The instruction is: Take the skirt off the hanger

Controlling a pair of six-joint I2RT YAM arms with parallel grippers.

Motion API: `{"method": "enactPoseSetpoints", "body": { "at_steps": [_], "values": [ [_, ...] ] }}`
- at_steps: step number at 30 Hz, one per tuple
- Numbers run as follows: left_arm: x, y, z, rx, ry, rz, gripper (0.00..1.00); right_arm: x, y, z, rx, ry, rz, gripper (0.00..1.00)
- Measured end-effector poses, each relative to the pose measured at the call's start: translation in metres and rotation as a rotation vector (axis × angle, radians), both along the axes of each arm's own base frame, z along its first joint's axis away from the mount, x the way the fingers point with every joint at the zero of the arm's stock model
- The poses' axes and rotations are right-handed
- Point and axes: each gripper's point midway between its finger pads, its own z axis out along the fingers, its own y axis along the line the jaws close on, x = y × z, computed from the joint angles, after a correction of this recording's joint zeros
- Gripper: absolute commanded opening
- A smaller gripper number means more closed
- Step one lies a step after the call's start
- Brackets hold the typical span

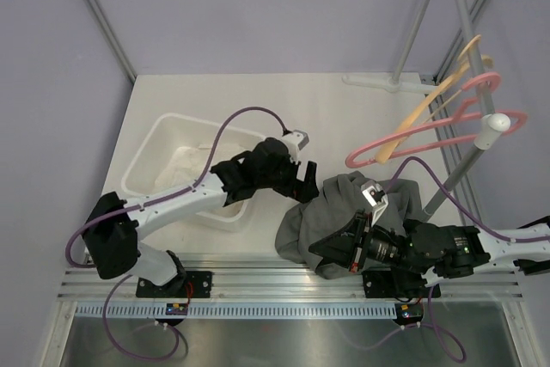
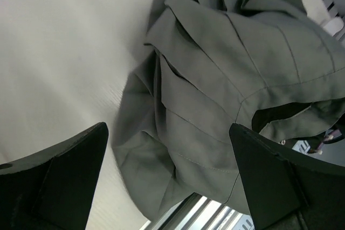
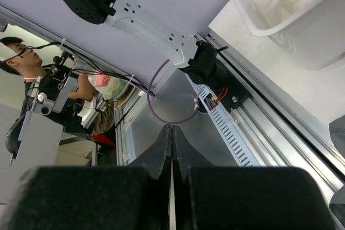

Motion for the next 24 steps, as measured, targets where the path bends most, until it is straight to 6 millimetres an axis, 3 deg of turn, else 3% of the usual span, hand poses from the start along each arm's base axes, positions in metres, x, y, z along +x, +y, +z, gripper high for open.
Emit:
{"method": "enactPoseSetpoints", "body": {
  "at_steps": [9, 14, 15, 17, 18, 19, 20, 24],
  "values": [
    [-0.039, -0.036, -0.097, 0.243, 0.095, -0.060, 0.99, -0.003, -0.002, -0.004, 0.021, -0.004, 0.022, 0.00],
    [-0.041, -0.045, -0.137, 0.389, 0.078, -0.038, 0.97, -0.003, -0.004, -0.011, 0.022, -0.002, 0.023, 0.00],
    [-0.042, -0.047, -0.141, 0.402, 0.071, -0.037, 0.93, -0.003, -0.004, -0.012, 0.021, -0.002, 0.023, 0.00],
    [-0.041, -0.048, -0.144, 0.415, 0.050, -0.022, 0.72, -0.004, -0.003, -0.011, 0.023, -0.002, 0.025, 0.00],
    [-0.041, -0.049, -0.143, 0.414, 0.046, -0.017, 0.31, -0.004, -0.003, -0.011, 0.025, -0.001, 0.026, 0.00],
    [-0.040, -0.050, -0.143, 0.411, 0.042, -0.012, 0.09, -0.004, -0.003, -0.010, 0.027, -0.001, 0.026, 0.00],
    [-0.040, -0.050, -0.143, 0.408, 0.038, -0.009, 0.00, -0.004, -0.003, -0.010, 0.028, -0.001, 0.027, 0.00],
    [-0.033, -0.050, -0.140, 0.406, 0.008, -0.002, 0.00, -0.005, -0.003, -0.010, 0.031, -0.001, 0.029, 0.00]
  ]
}}
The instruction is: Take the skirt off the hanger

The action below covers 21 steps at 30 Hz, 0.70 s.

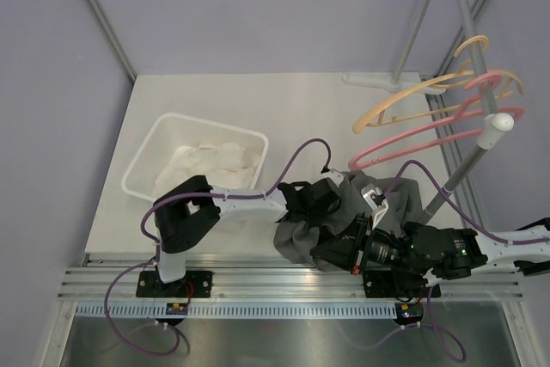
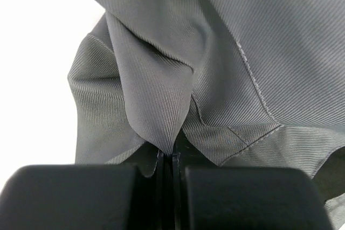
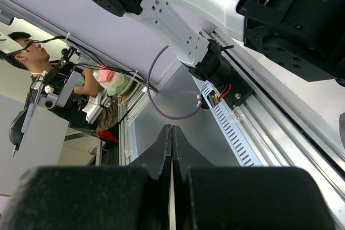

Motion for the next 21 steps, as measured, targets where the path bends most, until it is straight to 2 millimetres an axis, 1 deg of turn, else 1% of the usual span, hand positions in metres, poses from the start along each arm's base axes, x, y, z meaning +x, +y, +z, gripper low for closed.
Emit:
{"method": "enactPoseSetpoints", "body": {
  "at_steps": [2, 4, 6, 8, 11, 13, 15, 17, 18, 20, 21],
  "values": [
    [0.006, 0.003, 0.005, 0.000, -0.018, -0.003, 0.00, 0.000, 0.000, 0.000, 0.001, 0.000, 0.000, 0.00],
    [0.016, 0.007, 0.017, -0.012, -0.039, -0.001, 0.00, 0.000, -0.001, 0.000, 0.004, 0.001, 0.001, 0.00],
    [0.035, 0.015, 0.040, -0.045, -0.075, 0.013, 0.00, 0.000, -0.002, 0.001, 0.009, 0.002, 0.002, 0.00],
    [0.059, 0.028, 0.069, -0.090, -0.124, 0.038, 0.00, -0.001, -0.002, 0.001, 0.011, 0.002, 0.006, 0.00],
    [0.097, 0.050, 0.123, -0.173, -0.206, 0.080, 0.00, -0.002, -0.002, 0.001, 0.011, 0.004, 0.010, 0.00],
    [0.122, 0.062, 0.167, -0.242, -0.274, 0.102, 0.00, -0.002, -0.002, 0.002, 0.012, 0.005, 0.011, 0.00],
    [0.142, 0.072, 0.208, -0.291, -0.342, 0.113, 0.00, -0.002, -0.002, 0.002, 0.011, 0.005, 0.011, 0.00],
    [0.156, 0.076, 0.256, -0.345, -0.418, 0.109, 0.00, -0.002, -0.002, 0.001, 0.010, 0.006, 0.011, 0.00],
    [0.160, 0.077, 0.274, -0.363, -0.446, 0.101, 0.00, -0.002, -0.001, 0.001, 0.008, 0.005, 0.011, 0.00],
    [0.167, 0.081, 0.321, -0.417, -0.528, 0.087, 0.00, -0.002, 0.000, 0.000, 0.004, 0.005, 0.011, 0.00],
    [0.169, 0.085, 0.337, -0.432, -0.559, 0.089, 0.00, -0.002, 0.000, -0.001, 0.003, 0.005, 0.011, 0.00]
  ]
}}
